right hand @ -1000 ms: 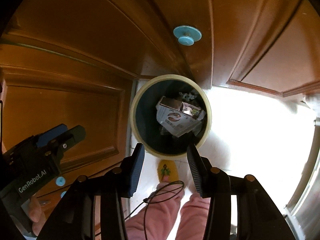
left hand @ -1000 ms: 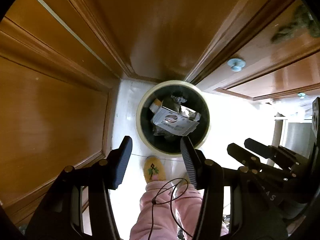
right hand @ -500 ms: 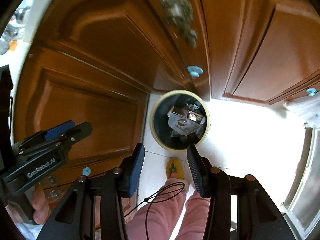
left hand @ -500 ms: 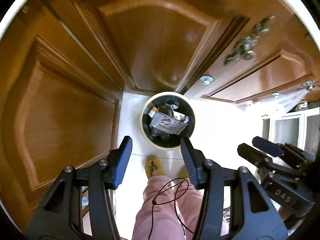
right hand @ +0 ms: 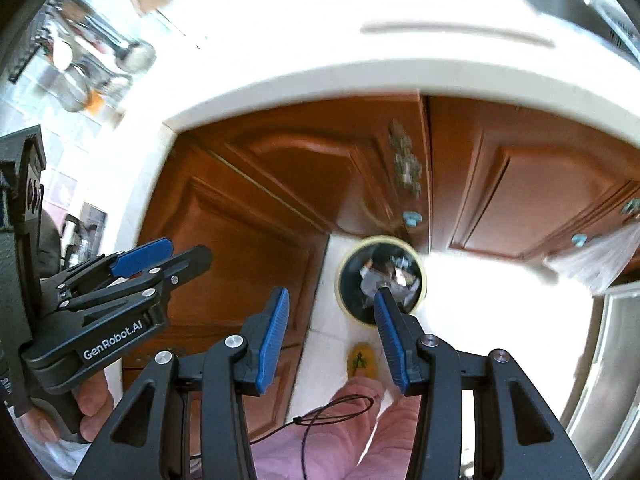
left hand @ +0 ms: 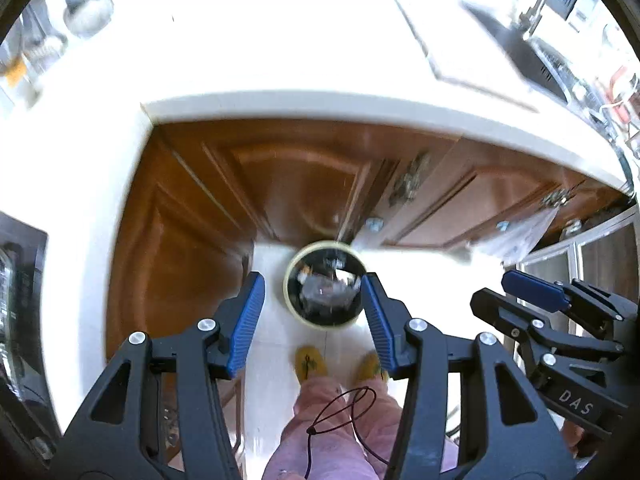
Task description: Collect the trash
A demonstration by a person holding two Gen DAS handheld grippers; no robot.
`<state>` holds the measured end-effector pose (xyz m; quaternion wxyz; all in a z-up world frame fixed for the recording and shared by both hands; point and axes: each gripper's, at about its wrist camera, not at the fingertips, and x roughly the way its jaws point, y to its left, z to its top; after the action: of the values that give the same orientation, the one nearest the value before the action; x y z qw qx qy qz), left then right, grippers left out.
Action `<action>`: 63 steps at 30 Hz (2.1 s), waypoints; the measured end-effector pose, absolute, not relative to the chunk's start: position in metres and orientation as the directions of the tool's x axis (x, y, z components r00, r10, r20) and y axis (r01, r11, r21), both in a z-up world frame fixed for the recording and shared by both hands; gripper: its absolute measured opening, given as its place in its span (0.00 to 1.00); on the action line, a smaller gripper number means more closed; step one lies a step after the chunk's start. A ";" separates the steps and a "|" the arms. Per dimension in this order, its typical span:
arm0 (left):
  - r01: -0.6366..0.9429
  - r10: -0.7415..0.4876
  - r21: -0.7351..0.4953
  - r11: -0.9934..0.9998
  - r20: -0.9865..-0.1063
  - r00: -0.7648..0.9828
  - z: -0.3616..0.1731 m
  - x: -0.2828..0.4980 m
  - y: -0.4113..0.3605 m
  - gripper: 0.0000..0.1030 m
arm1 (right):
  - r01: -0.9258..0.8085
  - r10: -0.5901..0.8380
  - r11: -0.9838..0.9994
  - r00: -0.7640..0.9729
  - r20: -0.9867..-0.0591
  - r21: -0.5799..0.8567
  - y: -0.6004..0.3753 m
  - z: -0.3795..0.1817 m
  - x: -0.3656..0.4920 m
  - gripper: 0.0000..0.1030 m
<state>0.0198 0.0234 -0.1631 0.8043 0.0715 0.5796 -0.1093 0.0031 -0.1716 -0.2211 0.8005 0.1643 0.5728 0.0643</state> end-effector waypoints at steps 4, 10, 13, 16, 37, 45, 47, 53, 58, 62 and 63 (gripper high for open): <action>0.268 -0.096 0.011 0.963 -0.918 0.384 -0.114 0.019 0.020 0.46 | 0.067 0.270 0.944 0.404 -0.874 0.323 -0.174 -0.170 -0.001 0.45; 0.264 -0.108 0.034 0.964 -0.857 0.503 -0.046 0.024 0.008 0.46 | 0.065 0.214 0.957 0.500 -0.839 0.283 -0.181 -0.086 -0.002 0.47; 0.265 -0.128 0.024 0.964 -0.831 0.542 -0.017 0.030 0.001 0.46 | 0.075 0.189 0.959 0.546 -0.816 0.273 -0.182 -0.054 0.005 0.48; 0.264 -0.141 0.020 0.964 -0.804 0.577 0.009 0.037 -0.004 0.46 | 0.084 0.163 0.961 0.594 -0.788 0.262 -0.187 -0.021 0.010 0.51; 0.310 -0.209 -0.009 0.951 -0.756 0.620 0.049 0.091 -0.002 0.49 | 0.117 0.073 0.967 0.724 -0.686 0.227 -0.175 0.069 0.059 0.58; 0.326 -0.223 -0.018 0.945 -0.764 0.606 0.045 0.105 0.000 0.49 | 0.125 0.062 0.968 0.723 -0.688 0.219 -0.164 0.056 0.077 0.60; 0.328 -0.224 -0.017 0.945 -0.762 0.607 0.044 0.104 0.000 0.49 | 0.121 0.061 0.969 0.724 -0.687 0.214 -0.161 0.056 0.080 0.60; 0.329 -0.225 -0.014 0.944 -0.757 0.614 0.044 0.105 0.001 0.49 | 0.124 0.053 0.970 0.729 -0.682 0.207 -0.158 0.055 0.082 0.60; 0.330 -0.226 -0.016 0.944 -0.759 0.610 0.045 0.105 0.001 0.49 | 0.130 0.047 0.970 0.730 -0.682 0.206 -0.157 0.053 0.082 0.60; 0.330 -0.227 -0.017 0.944 -0.759 0.611 0.045 0.105 0.001 0.49 | 0.132 0.044 0.970 0.732 -0.680 0.205 -0.159 0.054 0.080 0.60; 0.329 -0.226 -0.016 0.944 -0.759 0.610 0.045 0.104 0.001 0.49 | 0.132 0.044 0.970 0.733 -0.679 0.205 -0.159 0.053 0.080 0.60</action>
<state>0.1044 0.0007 0.0453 0.8951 0.0626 0.4132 -0.1551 0.0804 -0.1588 0.0535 0.9229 0.1206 0.3648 -0.0238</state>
